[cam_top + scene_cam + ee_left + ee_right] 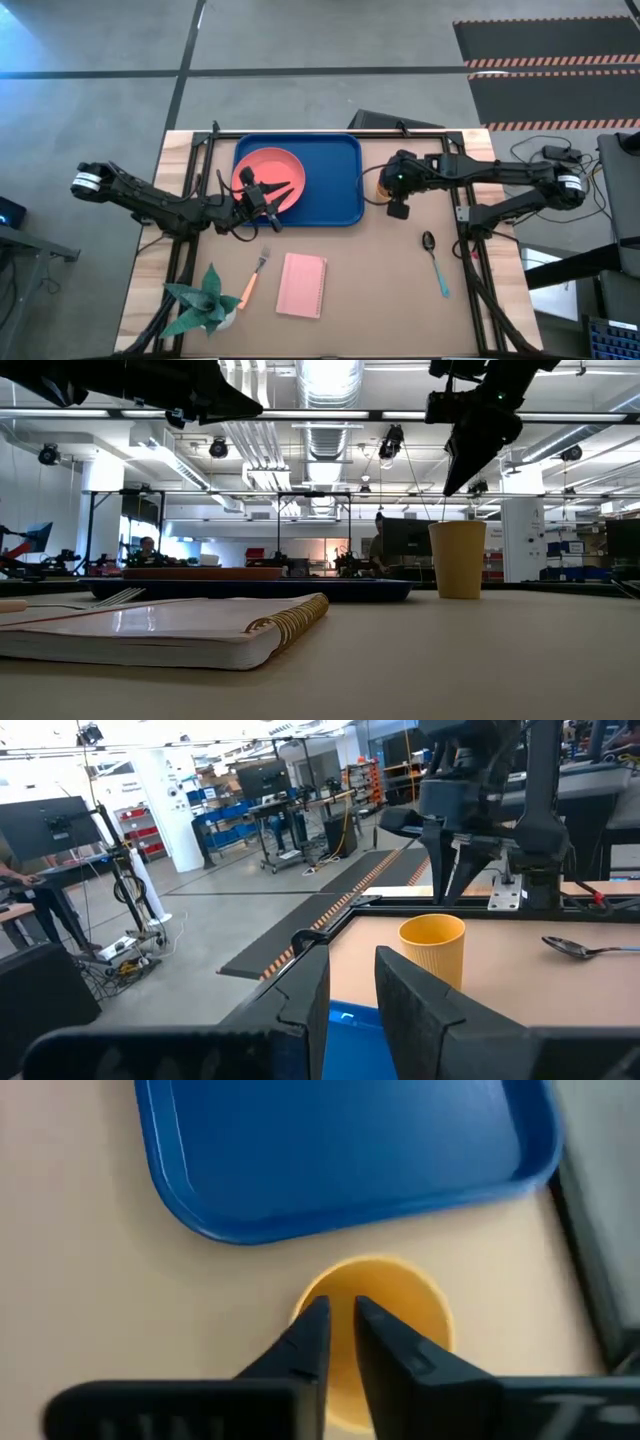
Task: Pick and place plate/cup/fork/spoon on tray
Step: Put the light blue spoon to the right of the pink plate on the blue tray
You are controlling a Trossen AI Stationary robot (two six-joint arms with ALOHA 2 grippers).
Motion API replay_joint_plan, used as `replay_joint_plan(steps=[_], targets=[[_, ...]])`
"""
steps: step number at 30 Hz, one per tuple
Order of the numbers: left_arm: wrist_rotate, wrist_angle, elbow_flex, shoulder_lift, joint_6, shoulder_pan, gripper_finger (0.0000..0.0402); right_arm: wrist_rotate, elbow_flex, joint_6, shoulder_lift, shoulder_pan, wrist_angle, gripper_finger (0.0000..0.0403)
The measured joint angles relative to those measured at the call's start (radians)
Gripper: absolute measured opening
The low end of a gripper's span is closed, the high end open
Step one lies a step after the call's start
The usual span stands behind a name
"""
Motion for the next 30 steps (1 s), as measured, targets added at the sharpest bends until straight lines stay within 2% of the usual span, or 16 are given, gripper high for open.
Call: replay_joint_plan(steps=[3, 7, 11, 14, 20, 26, 30], targets=[[0.0, 0.0, 0.0, 0.0, -0.001, 0.0, 0.0066, -0.005, 0.042, 0.21, 0.001, -0.01, -0.084, 0.0084], [0.0, 0.0, 0.0, 0.0, -0.002, -0.001, 0.0066, -0.014, 0.108, 0.472, 0.001, -0.008, -0.31, 0.0164], [0.0, -0.006, 0.0, 0.0, -0.002, -0.001, 0.0066, -0.16, 0.117, 0.676, -0.009, 0.024, -0.51, 0.0227], [0.0, -0.024, 0.0, 0.0, -0.002, 0.0, 0.0066, -0.231, 0.05, 0.802, -0.043, 0.082, -0.526, 0.0255], [0.0, -0.032, 0.0, 0.0, -0.021, 0.0, 0.0066, -0.293, -0.138, 1.066, -0.111, 0.21, -0.444, 0.0263], [0.0, -0.047, 0.0, 0.0, -0.026, 0.001, 0.0066, -0.319, -0.283, 1.249, -0.116, 0.343, -0.274, 0.0236], [0.0, -0.048, 0.0, 0.0, -0.026, 0.0, 0.0066, -0.309, -0.321, 1.343, -0.087, 0.431, -0.264, 0.0218]])
